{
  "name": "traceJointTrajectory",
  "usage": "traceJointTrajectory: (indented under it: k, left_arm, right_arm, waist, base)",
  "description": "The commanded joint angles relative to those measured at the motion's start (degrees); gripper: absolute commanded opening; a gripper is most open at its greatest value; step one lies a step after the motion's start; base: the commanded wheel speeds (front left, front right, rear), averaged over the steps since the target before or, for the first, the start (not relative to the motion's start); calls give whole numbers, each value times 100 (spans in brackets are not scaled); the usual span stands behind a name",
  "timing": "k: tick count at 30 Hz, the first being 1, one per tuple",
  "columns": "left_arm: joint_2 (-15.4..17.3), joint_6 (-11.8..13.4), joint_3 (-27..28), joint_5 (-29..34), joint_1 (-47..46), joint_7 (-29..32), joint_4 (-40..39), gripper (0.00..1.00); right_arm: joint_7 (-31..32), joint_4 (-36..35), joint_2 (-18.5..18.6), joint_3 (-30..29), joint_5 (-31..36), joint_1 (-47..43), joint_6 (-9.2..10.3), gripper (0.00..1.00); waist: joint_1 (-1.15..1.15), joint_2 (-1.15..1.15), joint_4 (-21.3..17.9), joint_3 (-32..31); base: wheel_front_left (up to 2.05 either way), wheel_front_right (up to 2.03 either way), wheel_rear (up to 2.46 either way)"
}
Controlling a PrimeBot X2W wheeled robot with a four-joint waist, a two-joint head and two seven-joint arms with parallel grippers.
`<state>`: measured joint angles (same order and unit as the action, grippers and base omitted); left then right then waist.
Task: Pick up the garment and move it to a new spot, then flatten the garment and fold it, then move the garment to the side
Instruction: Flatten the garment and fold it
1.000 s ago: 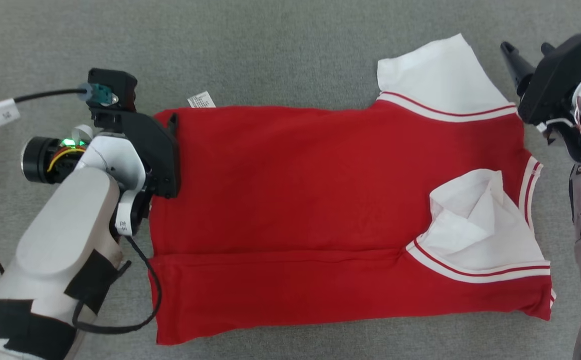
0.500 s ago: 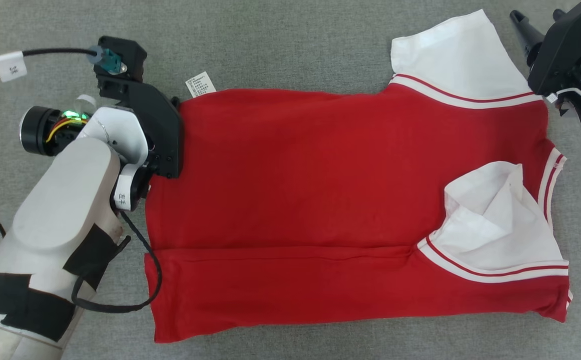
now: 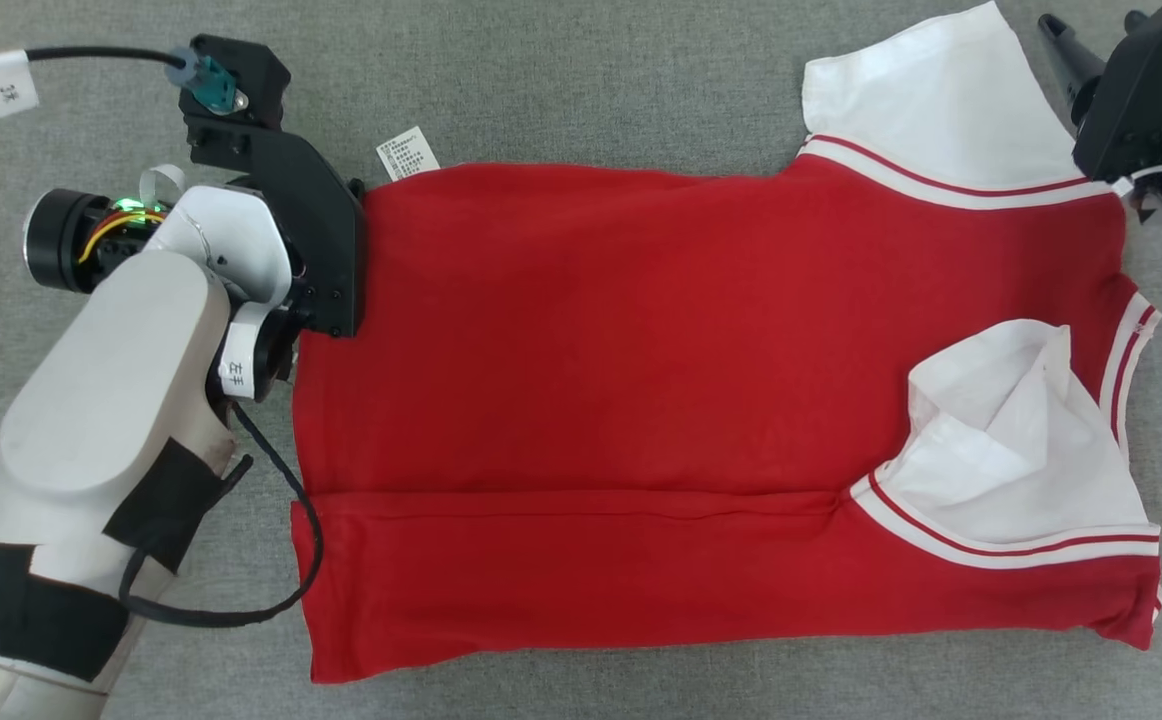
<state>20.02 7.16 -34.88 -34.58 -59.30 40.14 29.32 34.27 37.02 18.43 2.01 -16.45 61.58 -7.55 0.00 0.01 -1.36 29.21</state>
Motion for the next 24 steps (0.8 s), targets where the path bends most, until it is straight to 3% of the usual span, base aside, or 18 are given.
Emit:
traceJointTrajectory:
  k: [1, 24]
  left_arm:
    - [35, 39, -58, -63, 174, 166, 54, 100]
    - [521, 552, 676, -797, 279, 930, -2106, 100]
  right_arm:
    - [1, -22, 53, -4, 48, 101, 11, 100]
    - [-45, -141, 11, 22, 30, 189, 11, 100]
  waist:
    - [0, -1, 20, 24]
    - [0, -1, 103, 132]
  base:
    - [0, 0, 0]
    - [0, 0, 0]
